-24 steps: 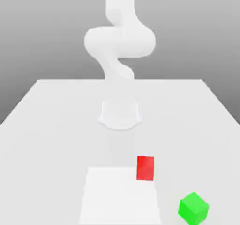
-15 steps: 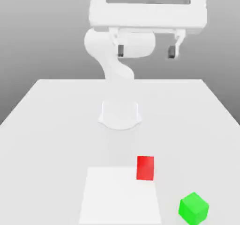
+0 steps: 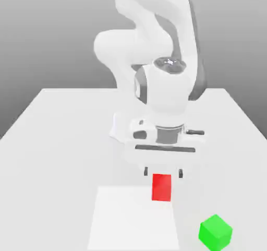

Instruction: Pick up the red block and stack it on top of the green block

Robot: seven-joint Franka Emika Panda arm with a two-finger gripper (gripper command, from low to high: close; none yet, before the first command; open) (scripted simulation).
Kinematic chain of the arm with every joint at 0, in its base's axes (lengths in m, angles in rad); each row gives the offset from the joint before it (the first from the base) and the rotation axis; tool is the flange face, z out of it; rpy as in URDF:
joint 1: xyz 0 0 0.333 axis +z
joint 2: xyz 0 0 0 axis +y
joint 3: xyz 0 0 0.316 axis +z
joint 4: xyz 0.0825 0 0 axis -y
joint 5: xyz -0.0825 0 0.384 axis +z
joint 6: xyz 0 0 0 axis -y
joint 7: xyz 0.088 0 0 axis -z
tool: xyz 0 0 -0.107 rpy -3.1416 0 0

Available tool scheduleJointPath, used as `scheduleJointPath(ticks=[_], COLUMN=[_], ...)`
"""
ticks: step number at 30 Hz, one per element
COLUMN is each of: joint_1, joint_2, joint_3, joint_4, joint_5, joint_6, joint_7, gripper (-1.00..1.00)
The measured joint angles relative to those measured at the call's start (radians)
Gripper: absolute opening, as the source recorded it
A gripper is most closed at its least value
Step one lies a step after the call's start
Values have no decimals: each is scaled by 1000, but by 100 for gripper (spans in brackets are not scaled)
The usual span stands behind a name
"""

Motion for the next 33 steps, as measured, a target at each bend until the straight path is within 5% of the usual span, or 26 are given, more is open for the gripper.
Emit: scheduleJointPath(ticks=[6, 7, 15, 28, 33], joint_1=[76, 86, 77, 89, 147], joint_2=[129, 142, 127, -130, -73], joint_3=[-102, -114, -103, -65, -47], joint_4=[12, 13, 12, -27, 120], joint_5=[-98, -105, -100, 85, 130], joint_6=[110, 122, 109, -108, -201], joint_7=[67, 72, 70, -64, -58], gripper=[0, -100, -100, -100, -100])
